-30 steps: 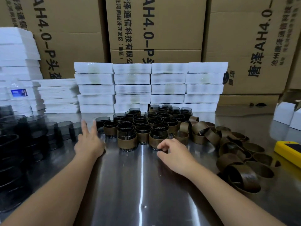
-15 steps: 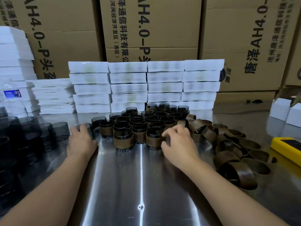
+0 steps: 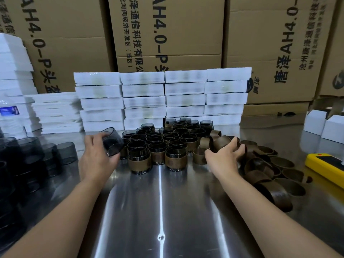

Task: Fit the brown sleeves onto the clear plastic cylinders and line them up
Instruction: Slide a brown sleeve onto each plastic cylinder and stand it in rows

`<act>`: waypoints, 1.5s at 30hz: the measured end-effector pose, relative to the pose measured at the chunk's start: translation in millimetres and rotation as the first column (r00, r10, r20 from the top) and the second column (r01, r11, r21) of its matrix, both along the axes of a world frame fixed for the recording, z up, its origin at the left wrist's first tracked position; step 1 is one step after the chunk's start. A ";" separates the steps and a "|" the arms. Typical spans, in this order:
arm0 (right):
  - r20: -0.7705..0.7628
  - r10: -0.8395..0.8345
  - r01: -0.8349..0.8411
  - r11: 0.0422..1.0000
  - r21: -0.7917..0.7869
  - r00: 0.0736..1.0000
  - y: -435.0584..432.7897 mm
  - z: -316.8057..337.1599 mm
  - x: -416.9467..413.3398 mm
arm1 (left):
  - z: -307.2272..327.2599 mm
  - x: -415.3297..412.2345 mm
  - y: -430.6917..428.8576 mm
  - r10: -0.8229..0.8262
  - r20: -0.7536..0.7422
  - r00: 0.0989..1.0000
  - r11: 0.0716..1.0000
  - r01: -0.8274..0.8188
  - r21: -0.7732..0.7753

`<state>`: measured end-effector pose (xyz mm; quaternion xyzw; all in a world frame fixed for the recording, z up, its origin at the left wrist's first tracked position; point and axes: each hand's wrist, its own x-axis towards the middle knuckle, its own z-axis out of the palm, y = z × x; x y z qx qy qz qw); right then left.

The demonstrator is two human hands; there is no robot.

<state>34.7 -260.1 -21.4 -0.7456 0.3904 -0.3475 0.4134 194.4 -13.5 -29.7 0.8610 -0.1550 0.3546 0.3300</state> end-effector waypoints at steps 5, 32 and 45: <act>-0.017 0.008 -0.009 0.999 -0.031 1.000 -4.1 -4.6 1.6 | 5.0 -7.6 -8.3 -0.028 0.101 0.994 0.994 0.039 -0.102; 0.251 0.203 -0.153 0.967 -0.203 0.946 22.0 3.7 -0.1 | 3.3 -108.6 -81.8 -0.930 -0.346 0.122 0.367 0.304 -0.879; 0.310 0.298 -0.208 0.933 -0.292 0.903 28.6 0.8 -1.7 | 2.4 -99.9 -81.3 -0.963 -0.264 0.052 0.269 0.258 -0.928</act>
